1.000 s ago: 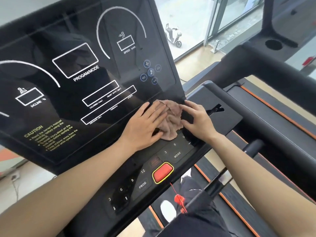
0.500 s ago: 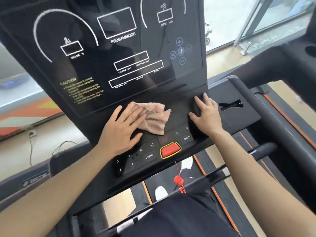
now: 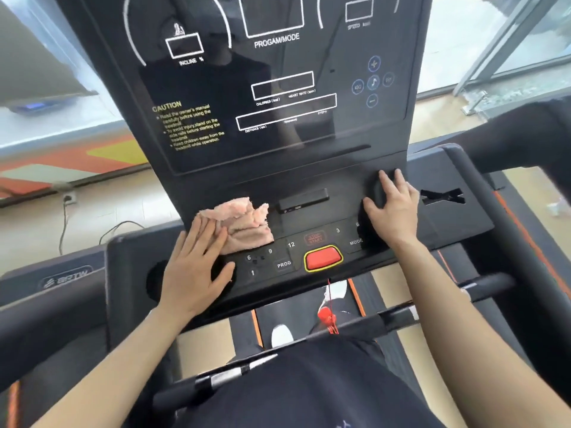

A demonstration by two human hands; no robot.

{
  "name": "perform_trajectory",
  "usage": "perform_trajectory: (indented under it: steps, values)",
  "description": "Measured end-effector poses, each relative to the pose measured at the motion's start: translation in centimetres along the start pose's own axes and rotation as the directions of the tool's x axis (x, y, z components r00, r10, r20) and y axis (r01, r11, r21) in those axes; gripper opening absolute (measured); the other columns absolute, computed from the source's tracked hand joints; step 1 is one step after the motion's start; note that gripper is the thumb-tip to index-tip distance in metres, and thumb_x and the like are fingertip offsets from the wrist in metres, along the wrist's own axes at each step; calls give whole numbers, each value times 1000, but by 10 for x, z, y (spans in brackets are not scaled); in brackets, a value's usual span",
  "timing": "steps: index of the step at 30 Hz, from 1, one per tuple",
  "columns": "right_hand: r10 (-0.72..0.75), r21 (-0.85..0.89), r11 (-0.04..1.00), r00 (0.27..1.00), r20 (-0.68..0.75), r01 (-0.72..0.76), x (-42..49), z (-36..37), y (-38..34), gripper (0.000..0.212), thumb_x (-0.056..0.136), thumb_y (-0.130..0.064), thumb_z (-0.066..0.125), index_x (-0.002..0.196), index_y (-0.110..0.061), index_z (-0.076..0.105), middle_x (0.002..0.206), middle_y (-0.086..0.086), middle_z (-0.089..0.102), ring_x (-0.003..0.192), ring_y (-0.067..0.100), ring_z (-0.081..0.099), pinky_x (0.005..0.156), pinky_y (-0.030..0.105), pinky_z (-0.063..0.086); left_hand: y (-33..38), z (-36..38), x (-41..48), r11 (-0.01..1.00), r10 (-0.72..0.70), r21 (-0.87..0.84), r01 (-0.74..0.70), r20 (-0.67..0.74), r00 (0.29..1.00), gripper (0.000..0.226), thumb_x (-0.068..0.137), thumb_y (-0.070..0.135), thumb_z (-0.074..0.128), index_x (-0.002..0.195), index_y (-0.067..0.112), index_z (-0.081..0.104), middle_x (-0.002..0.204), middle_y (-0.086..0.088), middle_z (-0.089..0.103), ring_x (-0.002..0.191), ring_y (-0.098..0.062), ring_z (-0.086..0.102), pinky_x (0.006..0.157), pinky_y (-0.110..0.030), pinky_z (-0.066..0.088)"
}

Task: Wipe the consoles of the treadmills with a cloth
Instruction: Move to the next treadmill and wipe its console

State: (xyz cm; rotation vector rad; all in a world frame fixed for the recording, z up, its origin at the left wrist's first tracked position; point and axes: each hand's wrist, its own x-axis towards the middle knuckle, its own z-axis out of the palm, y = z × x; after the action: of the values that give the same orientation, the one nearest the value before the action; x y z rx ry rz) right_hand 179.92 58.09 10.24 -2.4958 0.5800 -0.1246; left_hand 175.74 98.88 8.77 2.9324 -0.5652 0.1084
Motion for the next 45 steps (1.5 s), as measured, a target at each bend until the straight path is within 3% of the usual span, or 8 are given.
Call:
perform_trajectory:
  steps: [4,7,12,17,24,32,39,45]
  values:
    - [-85,68,994,993,-88,91,-16,4,-13,53,92,-26,70,142,-16,58,156,11,45,140,35,38,119,47,33,14,6,-17,978,-63,-197,64,14,998,70,94,54,48,154,19,46,168,-1,30,160,-17,15,128,-49,23]
    - [-360,118,924,931,-60,365,-53,21,-45,45,89,-23,70,132,-13,65,145,10,55,131,32,48,111,48,42,13,1,-20,938,-95,-336,87,-9,995,67,91,50,53,152,21,50,166,4,33,158,-14,22,127,-44,25]
    - [-767,136,635,600,229,760,-113,65,-104,47,91,-36,62,136,-23,61,156,5,46,145,32,39,114,45,40,20,-4,-34,886,-265,-436,158,-196,944,57,88,28,64,143,13,60,152,-2,54,142,-26,47,120,-19,27]
    - [-783,-56,439,412,467,897,-124,102,-131,59,102,-59,36,154,-32,42,169,0,24,159,32,4,127,56,11,38,0,-56,831,-417,-473,294,-178,891,52,85,28,63,132,8,63,131,-6,62,121,-26,58,107,-32,46]
    - [-693,-332,471,575,434,817,-87,81,-115,61,104,-59,26,158,-31,34,169,-4,21,159,27,7,128,54,5,50,12,-65,829,-445,-440,346,-143,884,55,84,36,66,131,7,65,140,-8,60,132,-26,55,113,-37,44]
    - [-631,-403,513,651,422,758,-43,26,-47,55,103,-56,30,152,-33,46,166,-4,30,157,31,19,126,53,8,49,15,-65,841,-439,-415,347,-151,886,53,86,38,61,128,6,66,141,-10,60,132,-30,56,112,-33,41]
    - [-378,-498,712,868,321,495,-23,-14,11,63,102,-58,22,156,-31,38,165,-1,34,158,32,12,126,53,4,52,20,-65,839,-441,-428,335,-177,880,54,86,36,60,130,4,64,142,-13,57,132,-32,54,112,-39,42]
    - [-159,-528,812,965,209,248,-21,-32,40,69,99,-58,10,159,-29,30,168,1,27,156,44,7,125,61,-1,57,23,-64,817,-466,-457,353,-162,870,55,87,36,57,131,4,62,145,-14,54,134,-35,51,109,-49,45]
